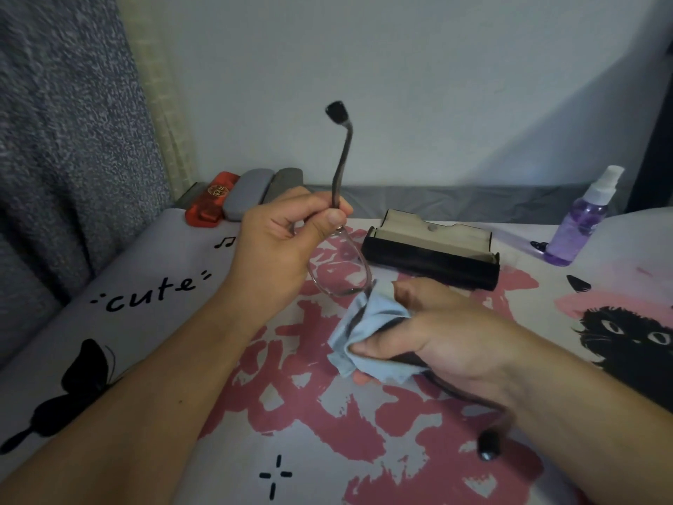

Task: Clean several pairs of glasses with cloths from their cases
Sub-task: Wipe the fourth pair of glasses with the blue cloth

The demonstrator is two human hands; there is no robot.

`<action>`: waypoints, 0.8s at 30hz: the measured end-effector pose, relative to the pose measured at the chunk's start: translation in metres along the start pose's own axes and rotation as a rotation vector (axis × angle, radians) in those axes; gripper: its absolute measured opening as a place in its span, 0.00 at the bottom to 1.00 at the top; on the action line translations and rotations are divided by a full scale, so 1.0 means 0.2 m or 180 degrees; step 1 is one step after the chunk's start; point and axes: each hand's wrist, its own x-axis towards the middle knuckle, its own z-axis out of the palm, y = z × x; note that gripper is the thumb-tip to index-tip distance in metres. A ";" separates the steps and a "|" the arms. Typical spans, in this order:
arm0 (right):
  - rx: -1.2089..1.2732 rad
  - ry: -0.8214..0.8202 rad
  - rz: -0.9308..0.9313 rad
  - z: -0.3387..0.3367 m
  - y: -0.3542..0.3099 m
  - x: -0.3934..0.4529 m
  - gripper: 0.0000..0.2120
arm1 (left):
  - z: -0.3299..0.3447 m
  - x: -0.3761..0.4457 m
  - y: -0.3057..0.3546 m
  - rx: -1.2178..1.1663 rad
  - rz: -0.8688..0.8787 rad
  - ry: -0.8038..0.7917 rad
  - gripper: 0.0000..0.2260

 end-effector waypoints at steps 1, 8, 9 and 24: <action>0.0108 0.0078 -0.0068 0.00 0.00 0.00 0.07 | 0.01 0.00 0.00 -0.0009 -0.0008 -0.0016 0.08; 0.0634 0.0184 -0.0046 -0.03 0.00 0.00 0.12 | -0.01 -0.01 -0.01 -0.0028 -0.0109 0.0041 0.08; 0.0639 0.0253 -0.0044 -0.04 -0.01 0.00 0.12 | -0.02 -0.01 -0.01 -0.0016 -0.0128 0.0071 0.08; -0.0379 -0.0479 0.0401 -0.08 0.02 0.00 0.14 | -0.02 0.01 -0.04 -0.0021 -0.0085 0.0056 0.08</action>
